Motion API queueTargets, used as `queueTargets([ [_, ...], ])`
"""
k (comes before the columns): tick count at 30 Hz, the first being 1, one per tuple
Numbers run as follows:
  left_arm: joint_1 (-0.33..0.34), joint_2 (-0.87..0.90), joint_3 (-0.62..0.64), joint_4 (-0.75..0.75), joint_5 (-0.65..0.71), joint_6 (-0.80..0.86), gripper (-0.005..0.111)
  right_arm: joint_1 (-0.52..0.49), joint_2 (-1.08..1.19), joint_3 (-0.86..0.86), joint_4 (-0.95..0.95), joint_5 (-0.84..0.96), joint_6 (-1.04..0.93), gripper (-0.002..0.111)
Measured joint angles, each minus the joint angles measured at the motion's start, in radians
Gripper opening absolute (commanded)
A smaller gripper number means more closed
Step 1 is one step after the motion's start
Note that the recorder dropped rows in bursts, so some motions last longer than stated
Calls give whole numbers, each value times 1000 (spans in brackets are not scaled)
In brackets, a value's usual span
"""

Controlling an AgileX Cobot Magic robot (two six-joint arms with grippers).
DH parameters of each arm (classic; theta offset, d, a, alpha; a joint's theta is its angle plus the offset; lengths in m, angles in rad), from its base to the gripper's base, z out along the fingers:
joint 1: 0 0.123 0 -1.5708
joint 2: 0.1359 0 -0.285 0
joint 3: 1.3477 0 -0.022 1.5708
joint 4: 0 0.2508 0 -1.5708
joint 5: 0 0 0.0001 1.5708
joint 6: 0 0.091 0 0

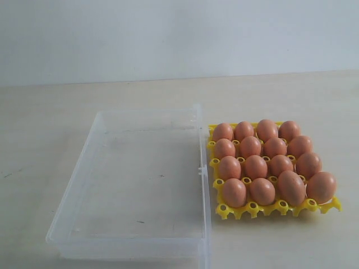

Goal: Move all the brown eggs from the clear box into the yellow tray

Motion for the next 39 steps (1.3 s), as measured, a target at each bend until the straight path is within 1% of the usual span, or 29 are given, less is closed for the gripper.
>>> queueTargets([
  [6,0,0,0,0,0,0,0,-2,-2,0,28,4,2,0],
  [16,0,0,0,0,0,0,0,-3,-2,0,86,-80,4,0],
  [33,0,0,0,0,0,0,0,-3,-2,0,101,-73,4,0],
  [37,0,0,0,0,0,0,0,-3,-2,0,84,-73,6,0],
  [39,0,0,0,0,0,0,0,-3,-2,0,-3,-72,42,0],
])
